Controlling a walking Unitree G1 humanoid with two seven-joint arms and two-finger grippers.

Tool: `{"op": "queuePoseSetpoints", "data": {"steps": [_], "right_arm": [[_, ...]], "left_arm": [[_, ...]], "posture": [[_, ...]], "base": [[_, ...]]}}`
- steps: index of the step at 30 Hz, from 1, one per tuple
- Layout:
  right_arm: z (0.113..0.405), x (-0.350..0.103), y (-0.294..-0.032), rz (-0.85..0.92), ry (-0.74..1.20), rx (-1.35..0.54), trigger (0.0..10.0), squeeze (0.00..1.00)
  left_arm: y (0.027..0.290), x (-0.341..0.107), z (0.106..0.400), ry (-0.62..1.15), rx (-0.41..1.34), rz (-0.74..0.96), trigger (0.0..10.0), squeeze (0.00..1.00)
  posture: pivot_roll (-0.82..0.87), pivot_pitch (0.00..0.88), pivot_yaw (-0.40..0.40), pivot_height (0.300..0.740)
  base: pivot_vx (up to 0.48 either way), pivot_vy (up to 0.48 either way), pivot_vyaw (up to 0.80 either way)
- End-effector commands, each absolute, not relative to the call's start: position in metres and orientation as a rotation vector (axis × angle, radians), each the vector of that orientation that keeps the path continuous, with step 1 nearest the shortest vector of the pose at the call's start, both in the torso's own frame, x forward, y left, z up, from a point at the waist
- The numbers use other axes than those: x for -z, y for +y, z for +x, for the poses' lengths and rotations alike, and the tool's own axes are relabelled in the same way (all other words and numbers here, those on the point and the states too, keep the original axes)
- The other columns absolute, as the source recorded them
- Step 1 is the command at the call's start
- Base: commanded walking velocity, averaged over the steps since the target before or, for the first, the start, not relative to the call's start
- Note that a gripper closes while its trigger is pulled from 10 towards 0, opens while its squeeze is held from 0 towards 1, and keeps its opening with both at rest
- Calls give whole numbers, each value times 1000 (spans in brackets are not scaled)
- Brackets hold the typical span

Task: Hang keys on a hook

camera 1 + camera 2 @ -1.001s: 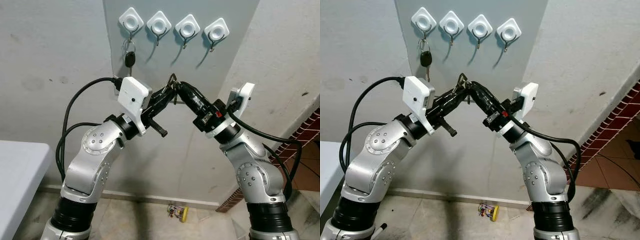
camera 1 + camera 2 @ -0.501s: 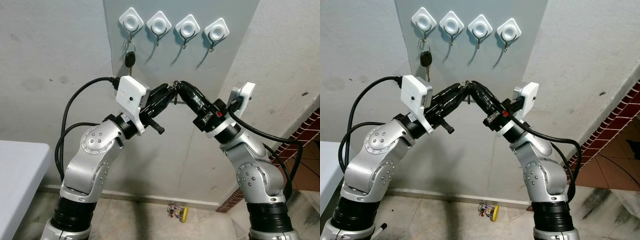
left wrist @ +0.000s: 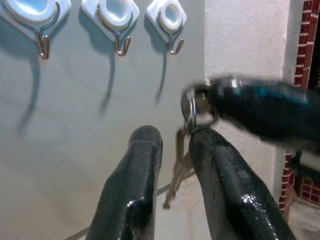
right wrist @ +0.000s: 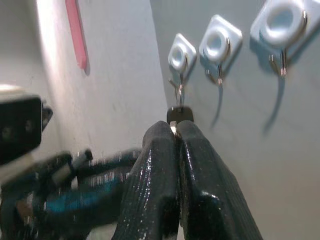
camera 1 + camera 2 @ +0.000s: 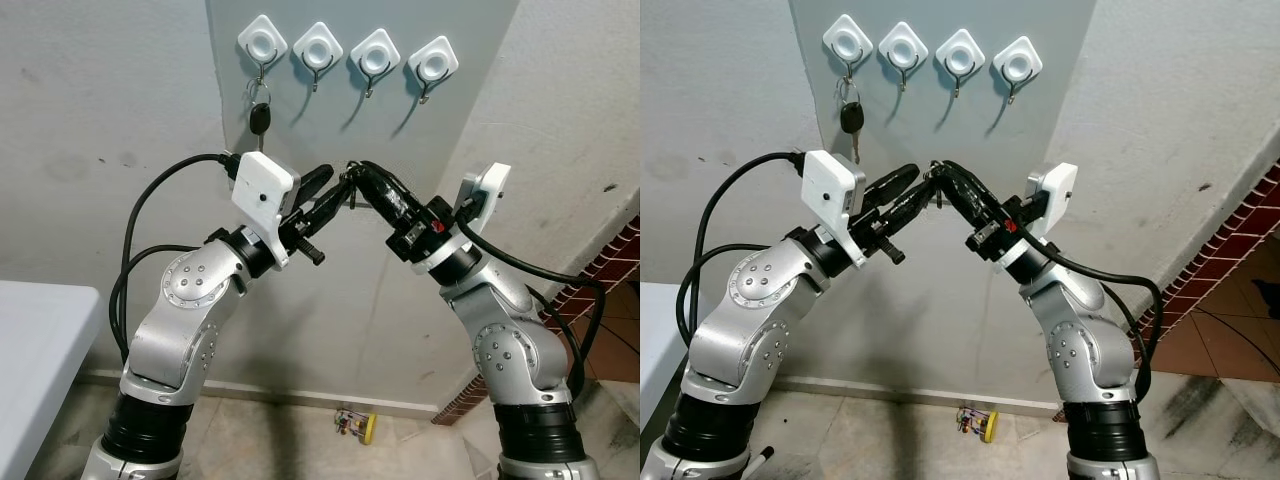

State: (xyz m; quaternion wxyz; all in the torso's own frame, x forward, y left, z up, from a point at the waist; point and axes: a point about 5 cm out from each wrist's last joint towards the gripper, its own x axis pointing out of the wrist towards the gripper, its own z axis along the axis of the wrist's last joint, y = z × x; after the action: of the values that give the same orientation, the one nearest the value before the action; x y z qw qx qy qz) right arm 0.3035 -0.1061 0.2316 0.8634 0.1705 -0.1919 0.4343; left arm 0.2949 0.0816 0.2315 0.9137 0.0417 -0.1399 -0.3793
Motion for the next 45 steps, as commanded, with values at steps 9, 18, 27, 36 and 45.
{"op": "queuePoseSetpoints", "data": {"steps": [9,18,27,36,45], "right_arm": [[309,-259,-109,357,-522,-862,0,0],[312,-259,-110,354,-518,-801,10000,0],[322,-258,-121,328,-491,-589,10000,0],[325,-260,-119,330,-489,-573,10000,0],[333,-267,-113,337,-486,-622,10000,0]], "left_arm": [[84,-223,297,-254,756,122,10000,0],[93,-226,303,-262,686,114,10000,0],[104,-230,316,-271,532,104,10000,0],[100,-235,318,-295,525,73,10000,0],[93,-246,320,-330,536,48,10000,0]], "posture": [[-108,35,-55,740],[-102,33,-53,740],[-108,22,-53,740],[-112,9,-54,740],[-107,0,-57,740]], "base": [[0,0,0],[0,0,0],[0,0,0],[0,0,0],[0,0,0]]}}
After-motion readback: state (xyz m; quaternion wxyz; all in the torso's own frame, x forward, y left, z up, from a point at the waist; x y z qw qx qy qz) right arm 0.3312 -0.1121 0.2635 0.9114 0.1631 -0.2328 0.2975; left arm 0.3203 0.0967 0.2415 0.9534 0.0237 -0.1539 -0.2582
